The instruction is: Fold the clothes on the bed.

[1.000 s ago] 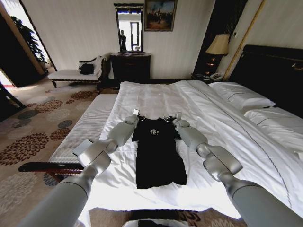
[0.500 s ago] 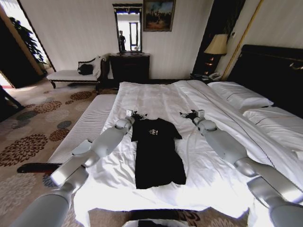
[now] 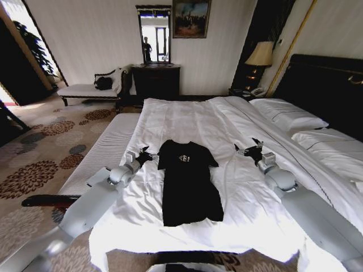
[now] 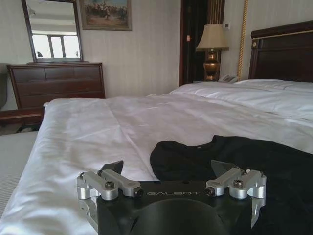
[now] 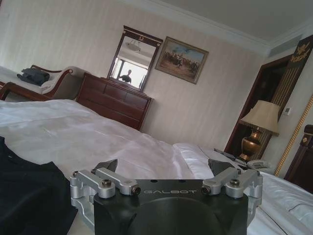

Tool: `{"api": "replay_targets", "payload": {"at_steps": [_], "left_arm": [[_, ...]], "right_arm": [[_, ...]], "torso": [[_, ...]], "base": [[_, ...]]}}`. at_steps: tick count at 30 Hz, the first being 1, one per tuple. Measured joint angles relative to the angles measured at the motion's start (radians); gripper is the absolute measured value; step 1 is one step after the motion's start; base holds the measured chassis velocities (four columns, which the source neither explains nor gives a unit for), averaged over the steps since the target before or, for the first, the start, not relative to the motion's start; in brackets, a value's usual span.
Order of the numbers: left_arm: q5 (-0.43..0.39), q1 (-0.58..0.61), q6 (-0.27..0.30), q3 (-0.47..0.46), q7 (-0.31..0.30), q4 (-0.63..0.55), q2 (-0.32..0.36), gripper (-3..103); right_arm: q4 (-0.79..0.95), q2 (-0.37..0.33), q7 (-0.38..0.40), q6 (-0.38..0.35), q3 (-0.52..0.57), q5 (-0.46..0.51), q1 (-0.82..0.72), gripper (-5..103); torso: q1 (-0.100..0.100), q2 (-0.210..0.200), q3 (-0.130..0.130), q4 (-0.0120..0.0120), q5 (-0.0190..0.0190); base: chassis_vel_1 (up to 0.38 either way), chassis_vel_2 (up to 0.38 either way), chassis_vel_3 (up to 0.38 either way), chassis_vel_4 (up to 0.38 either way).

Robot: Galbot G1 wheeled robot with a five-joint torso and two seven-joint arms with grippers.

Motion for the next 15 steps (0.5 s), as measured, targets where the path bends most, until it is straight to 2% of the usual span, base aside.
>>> {"api": "replay_targets", "payload": {"at_steps": [1,5,6,8,11,12,15], "left_arm": [[0.000,0.000,0.000,0.000,0.000,0.000,0.000,100],[0.052,0.185,-0.018,-0.105,0.002,-0.109,0.051,100],[0.052,0.185,-0.018,-0.105,0.002,-0.109,0.051,100],[0.080,0.259,-0.027,-0.158,0.001,-0.155,0.062,100],[0.089,0.337,-0.031,-0.225,0.001,-0.200,0.053,100],[0.089,0.337,-0.031,-0.225,0.001,-0.200,0.053,100],[0.090,0.382,-0.031,-0.255,0.001,-0.207,0.032,100]], "right_arm": [[0.000,0.000,0.000,0.000,0.000,0.000,0.000,100],[0.091,0.060,-0.005,0.015,0.121,-0.012,-0.168,100],[0.091,0.060,-0.005,0.015,0.121,-0.012,-0.168,100],[0.136,0.099,-0.013,0.025,0.180,-0.022,-0.249,100],[0.198,0.166,-0.016,0.030,0.243,-0.024,-0.338,100],[0.198,0.166,-0.016,0.030,0.243,-0.024,-0.338,100],[0.235,0.222,-0.022,0.044,0.270,-0.044,-0.397,100]], "torso": [[0.000,0.000,0.000,0.0000,0.0000],[0.000,0.000,0.000,-0.0005,0.0001],[0.000,0.000,0.000,-0.0005,0.0001],[0.000,0.000,0.000,-0.0008,0.0005],[0.000,0.000,0.000,-0.0008,0.0003],[0.000,0.000,0.000,-0.0008,0.0003],[0.000,0.000,0.000,-0.0007,0.0002]], "base": [[0.000,0.000,0.000,0.000],[0.000,0.000,0.000,0.000],[0.000,0.000,0.000,0.000],[0.000,0.000,0.000,0.000],[0.000,0.000,0.000,0.000],[0.000,0.000,0.000,0.000],[0.000,0.000,0.000,0.000]]}}
